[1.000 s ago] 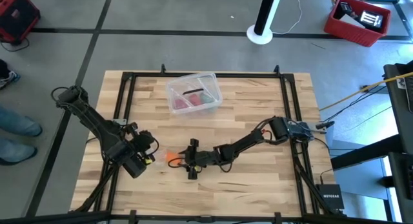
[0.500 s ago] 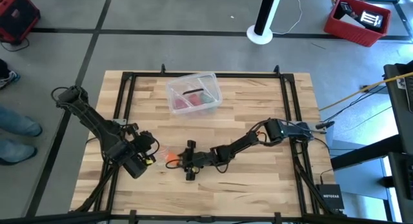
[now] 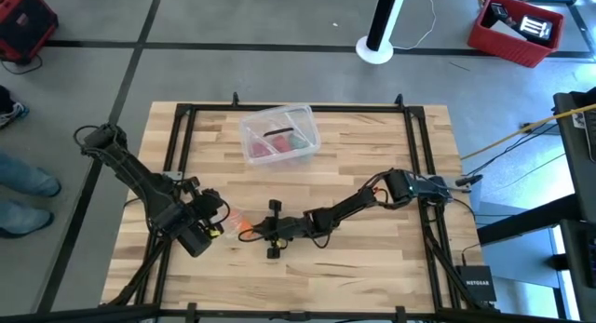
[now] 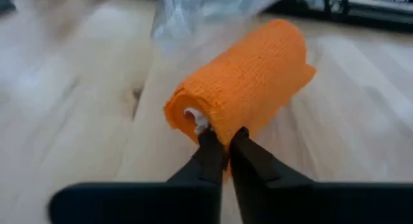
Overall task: Roll bandage
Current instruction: Put the rolled orange bandage into the transparent zip bag
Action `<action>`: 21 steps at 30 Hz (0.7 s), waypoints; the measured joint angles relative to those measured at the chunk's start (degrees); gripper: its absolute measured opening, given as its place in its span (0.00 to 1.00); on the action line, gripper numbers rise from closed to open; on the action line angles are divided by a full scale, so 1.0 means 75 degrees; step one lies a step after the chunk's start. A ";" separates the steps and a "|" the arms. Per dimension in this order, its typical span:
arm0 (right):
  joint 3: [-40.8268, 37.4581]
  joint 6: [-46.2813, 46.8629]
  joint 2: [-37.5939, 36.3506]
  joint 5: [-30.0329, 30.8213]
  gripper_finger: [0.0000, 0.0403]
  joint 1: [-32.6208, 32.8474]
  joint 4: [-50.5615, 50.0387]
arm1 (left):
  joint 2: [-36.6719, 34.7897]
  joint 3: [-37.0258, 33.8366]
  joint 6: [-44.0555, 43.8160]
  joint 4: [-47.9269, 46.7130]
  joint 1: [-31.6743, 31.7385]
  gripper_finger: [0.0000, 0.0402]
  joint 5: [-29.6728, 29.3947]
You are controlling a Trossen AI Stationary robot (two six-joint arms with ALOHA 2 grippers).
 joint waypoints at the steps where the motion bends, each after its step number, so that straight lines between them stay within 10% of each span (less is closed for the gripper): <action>1: -0.0006 0.0005 0.0004 0.0004 0.11 0.0000 -0.0129 | 0.0000 0.0000 0.0000 -0.0008 0.0000 0.00 0.0000; 12: -0.0017 -0.0006 -0.0875 0.0742 0.71 -0.0002 -0.2458 | 0.0000 -0.0003 0.0044 0.0017 0.0000 0.00 0.0009; 21: -0.0009 -0.0026 -0.0797 0.0223 0.85 0.0312 -0.0333 | 0.0000 -0.0003 0.0079 0.0040 0.0000 0.00 0.0035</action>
